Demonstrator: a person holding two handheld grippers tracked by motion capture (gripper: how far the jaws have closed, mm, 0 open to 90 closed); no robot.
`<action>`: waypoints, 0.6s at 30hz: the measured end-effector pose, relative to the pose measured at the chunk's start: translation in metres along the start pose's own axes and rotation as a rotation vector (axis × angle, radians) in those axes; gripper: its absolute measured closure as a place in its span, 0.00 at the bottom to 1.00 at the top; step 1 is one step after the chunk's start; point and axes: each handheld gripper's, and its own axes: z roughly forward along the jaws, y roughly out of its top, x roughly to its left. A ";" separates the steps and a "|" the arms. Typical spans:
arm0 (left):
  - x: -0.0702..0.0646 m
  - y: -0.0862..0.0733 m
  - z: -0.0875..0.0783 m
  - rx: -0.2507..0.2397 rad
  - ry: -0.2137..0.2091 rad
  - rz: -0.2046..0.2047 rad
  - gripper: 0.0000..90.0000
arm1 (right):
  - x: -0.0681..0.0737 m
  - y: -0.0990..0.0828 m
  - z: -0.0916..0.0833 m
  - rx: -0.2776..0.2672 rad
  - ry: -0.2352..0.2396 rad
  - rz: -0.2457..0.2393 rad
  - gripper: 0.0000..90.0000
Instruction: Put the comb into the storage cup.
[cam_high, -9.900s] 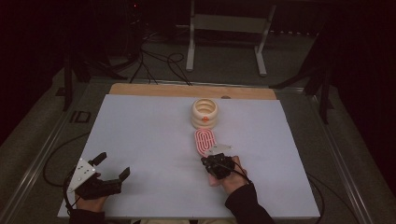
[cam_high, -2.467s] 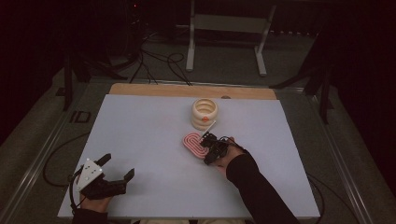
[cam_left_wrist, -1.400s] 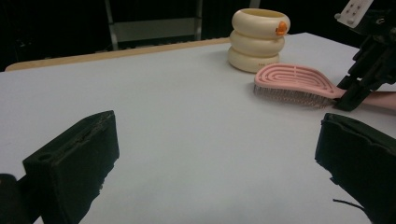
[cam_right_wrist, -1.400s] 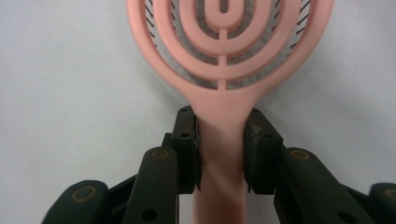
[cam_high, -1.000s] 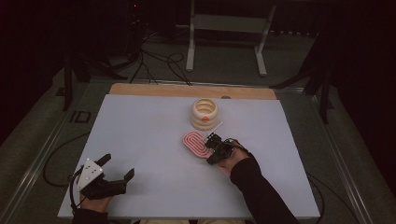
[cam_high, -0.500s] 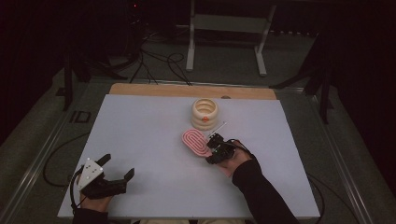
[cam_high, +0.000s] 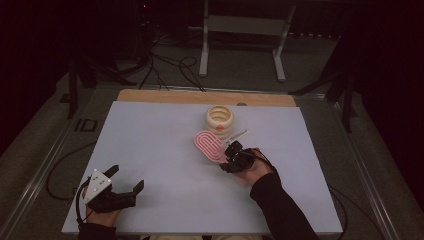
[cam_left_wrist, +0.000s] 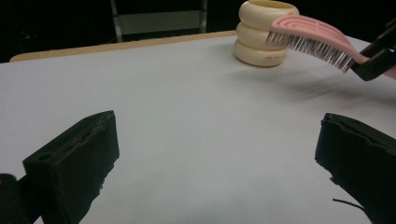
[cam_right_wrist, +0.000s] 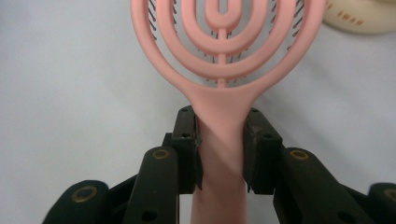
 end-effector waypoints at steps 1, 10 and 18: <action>0.000 0.000 0.000 0.000 0.000 0.000 0.00 | 0.000 0.000 0.000 0.000 0.000 0.000 0.78; 0.002 0.001 0.002 0.015 0.012 -0.021 0.00 | 0.001 -0.005 -0.009 -0.111 -0.010 -0.001 0.78; 0.000 0.004 0.004 0.027 0.012 -0.015 0.00 | 0.004 -0.006 -0.017 -0.180 -0.023 -0.010 0.78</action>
